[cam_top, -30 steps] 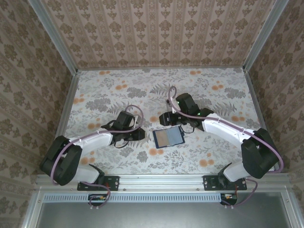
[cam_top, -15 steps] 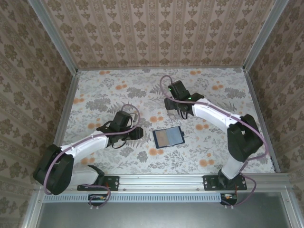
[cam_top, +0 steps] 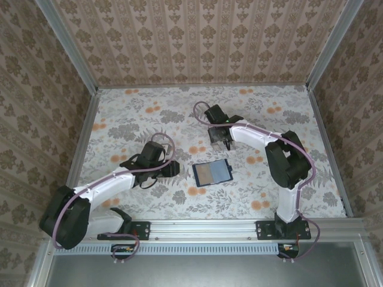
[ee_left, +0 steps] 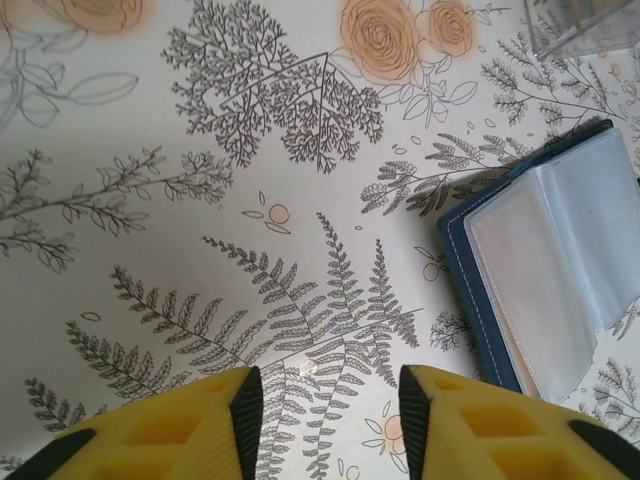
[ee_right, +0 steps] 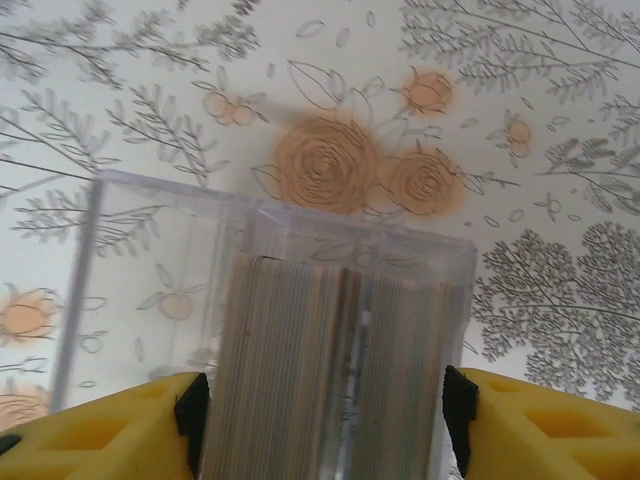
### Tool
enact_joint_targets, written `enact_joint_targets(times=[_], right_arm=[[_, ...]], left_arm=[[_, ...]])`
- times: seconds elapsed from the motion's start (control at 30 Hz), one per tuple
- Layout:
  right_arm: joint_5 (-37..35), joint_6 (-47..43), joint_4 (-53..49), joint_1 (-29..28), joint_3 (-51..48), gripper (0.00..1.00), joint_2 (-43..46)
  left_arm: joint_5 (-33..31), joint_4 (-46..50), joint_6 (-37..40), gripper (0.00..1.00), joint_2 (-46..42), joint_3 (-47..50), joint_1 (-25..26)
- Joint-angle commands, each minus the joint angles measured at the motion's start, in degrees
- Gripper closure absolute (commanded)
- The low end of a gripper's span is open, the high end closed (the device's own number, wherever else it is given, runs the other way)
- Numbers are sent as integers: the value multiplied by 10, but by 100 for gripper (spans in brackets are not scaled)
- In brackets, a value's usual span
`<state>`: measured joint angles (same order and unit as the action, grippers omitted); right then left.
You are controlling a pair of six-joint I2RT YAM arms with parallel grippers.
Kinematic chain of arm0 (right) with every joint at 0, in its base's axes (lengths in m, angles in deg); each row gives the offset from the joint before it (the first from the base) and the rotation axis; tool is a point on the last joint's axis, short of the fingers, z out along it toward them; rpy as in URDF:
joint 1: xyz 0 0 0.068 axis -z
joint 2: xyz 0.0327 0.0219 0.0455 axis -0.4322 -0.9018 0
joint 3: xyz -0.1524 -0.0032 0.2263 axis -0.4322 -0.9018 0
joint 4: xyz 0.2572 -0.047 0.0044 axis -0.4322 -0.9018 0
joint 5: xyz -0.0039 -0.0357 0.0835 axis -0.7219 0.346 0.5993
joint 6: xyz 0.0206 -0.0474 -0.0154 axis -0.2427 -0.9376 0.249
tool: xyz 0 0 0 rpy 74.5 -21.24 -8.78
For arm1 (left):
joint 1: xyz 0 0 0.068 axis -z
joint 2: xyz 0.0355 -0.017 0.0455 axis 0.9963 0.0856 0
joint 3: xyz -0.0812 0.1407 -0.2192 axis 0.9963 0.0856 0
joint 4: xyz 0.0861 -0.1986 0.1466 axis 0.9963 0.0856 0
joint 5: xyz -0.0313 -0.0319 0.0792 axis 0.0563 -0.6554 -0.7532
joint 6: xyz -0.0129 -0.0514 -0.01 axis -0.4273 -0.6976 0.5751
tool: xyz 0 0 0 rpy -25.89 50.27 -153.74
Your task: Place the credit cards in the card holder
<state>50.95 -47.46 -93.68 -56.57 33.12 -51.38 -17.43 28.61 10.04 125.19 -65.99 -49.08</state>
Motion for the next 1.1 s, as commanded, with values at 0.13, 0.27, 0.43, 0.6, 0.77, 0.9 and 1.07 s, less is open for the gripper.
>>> enact_joint_targets(times=[0.13, 0.27, 0.43, 0.6, 0.77, 0.9, 1.07], right_arm=[[-72, -10, -51, 2, 18, 36, 12], [-94, -18, -57, 1, 29, 38, 13], [-126, -33, -57, -7, 32, 41, 24], [-157, -38, -62, -9, 24, 47, 23], [-169, -39, -63, -10, 15, 54, 25], [-172, -43, -62, -11, 11, 62, 30], [-172, -55, -56, -13, 8, 74, 33]], left_arm=[[-38, 40, 26, 53, -26, -17, 4], [-48, 53, 28, 53, -28, -21, 4], [-52, 61, 29, 53, -28, -26, 4], [-52, 57, 38, 53, -18, -31, 3], [-50, 52, 43, 53, -7, -37, 3], [-50, 63, 48, 53, 2, -50, 3], [-45, 63, 52, 53, 18, -57, 3]])
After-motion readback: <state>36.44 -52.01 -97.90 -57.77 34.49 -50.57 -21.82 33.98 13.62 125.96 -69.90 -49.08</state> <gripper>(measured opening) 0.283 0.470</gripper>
